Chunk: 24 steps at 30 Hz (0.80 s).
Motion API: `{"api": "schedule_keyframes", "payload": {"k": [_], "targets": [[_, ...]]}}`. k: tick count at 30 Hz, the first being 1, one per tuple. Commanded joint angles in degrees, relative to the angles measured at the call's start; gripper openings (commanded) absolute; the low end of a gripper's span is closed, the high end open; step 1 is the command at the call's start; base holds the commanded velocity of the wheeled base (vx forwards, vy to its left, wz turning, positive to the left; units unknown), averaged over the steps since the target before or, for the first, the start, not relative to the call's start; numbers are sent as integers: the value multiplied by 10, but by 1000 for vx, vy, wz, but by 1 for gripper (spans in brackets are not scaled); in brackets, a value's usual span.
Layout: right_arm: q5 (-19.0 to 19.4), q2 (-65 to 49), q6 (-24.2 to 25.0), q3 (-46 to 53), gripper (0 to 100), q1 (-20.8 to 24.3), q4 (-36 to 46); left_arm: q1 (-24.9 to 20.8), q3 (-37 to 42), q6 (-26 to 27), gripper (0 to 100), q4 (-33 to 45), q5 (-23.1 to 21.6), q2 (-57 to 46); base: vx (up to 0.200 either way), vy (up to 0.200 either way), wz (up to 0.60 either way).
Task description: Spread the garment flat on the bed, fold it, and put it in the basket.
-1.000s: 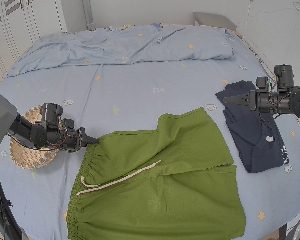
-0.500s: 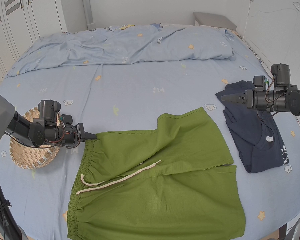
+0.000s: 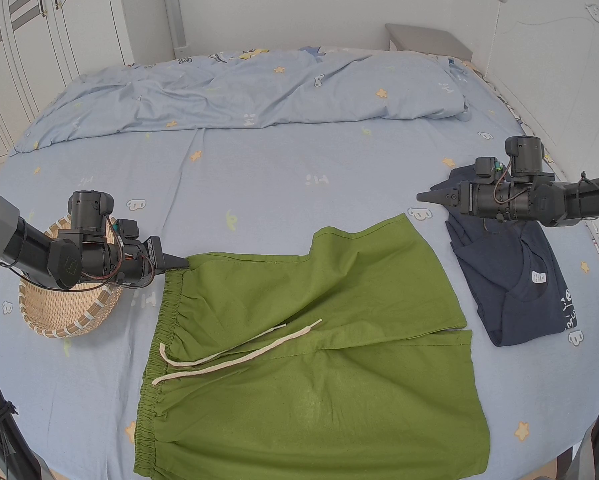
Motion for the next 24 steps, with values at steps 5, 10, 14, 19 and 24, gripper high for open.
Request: {"api": "schedule_keyframes", "payload": {"k": [5, 10, 14, 19, 24], "targets": [[-28, 91, 1, -28, 100, 32, -47, 1, -2, 0, 0, -2, 0, -3, 0, 0, 0], [-41, 102, 2, -31, 100, 37, -53, 3, -2, 0, 0, -2, 0, -4, 0, 0, 0], [-41, 112, 5, -37, 100, 36, -54, 4, -2, 0, 0, -2, 0, -4, 0, 0, 0], [-42, 121, 5, -43, 100, 37, -60, 4, -2, 0, 0, -2, 0, -4, 0, 0, 0], [-42, 131, 8, -48, 100, 38, -64, 4, -2, 0, 0, -1, 0, -4, 0, 0, 0]]}}
